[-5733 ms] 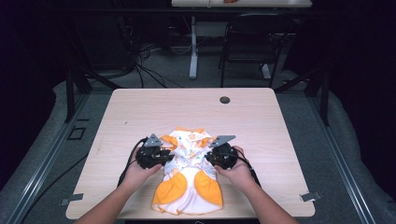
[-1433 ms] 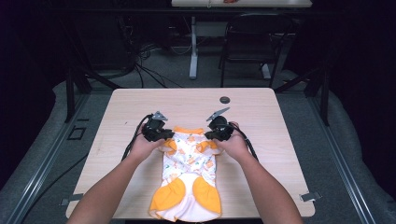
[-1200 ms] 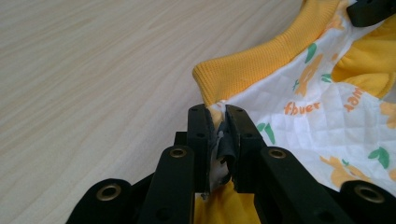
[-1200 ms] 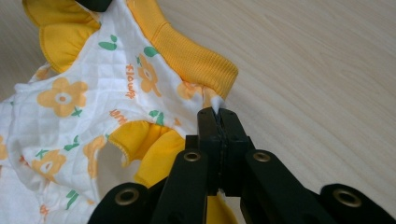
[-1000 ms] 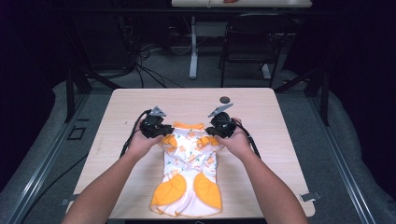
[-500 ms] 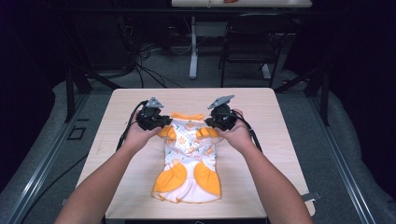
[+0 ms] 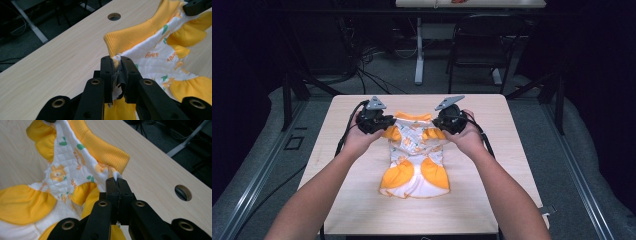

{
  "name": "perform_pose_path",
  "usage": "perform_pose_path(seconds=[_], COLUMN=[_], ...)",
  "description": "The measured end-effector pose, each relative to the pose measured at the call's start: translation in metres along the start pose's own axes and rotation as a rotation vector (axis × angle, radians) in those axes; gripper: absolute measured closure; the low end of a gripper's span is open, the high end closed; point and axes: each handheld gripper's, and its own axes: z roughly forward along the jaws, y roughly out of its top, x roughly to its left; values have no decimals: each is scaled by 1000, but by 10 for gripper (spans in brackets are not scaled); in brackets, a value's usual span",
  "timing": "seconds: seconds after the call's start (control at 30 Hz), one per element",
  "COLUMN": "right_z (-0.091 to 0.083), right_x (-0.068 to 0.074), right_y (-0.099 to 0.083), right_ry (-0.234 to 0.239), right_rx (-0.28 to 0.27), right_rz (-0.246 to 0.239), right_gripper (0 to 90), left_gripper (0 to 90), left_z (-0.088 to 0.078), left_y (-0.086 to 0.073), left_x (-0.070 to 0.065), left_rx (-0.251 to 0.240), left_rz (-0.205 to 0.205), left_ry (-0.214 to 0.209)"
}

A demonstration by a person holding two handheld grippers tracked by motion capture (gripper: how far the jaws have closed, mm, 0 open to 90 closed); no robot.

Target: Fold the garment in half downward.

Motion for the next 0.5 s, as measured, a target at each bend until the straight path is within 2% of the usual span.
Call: perform_pose_path(seconds=[0.2, 0.5], right_z=[6, 5], right_x=[6, 13], right_y=[-13, -24], right_ry=[6, 21], right_rx=[27, 35], right_rz=[-18, -34], right_gripper=[893, 893], left_gripper=[811, 811], left_z=[5, 4], left_y=[-12, -21], left_x=[-7, -14], left_rx=[26, 20], left_rz=[17, 23], left_ry=[-16, -40])
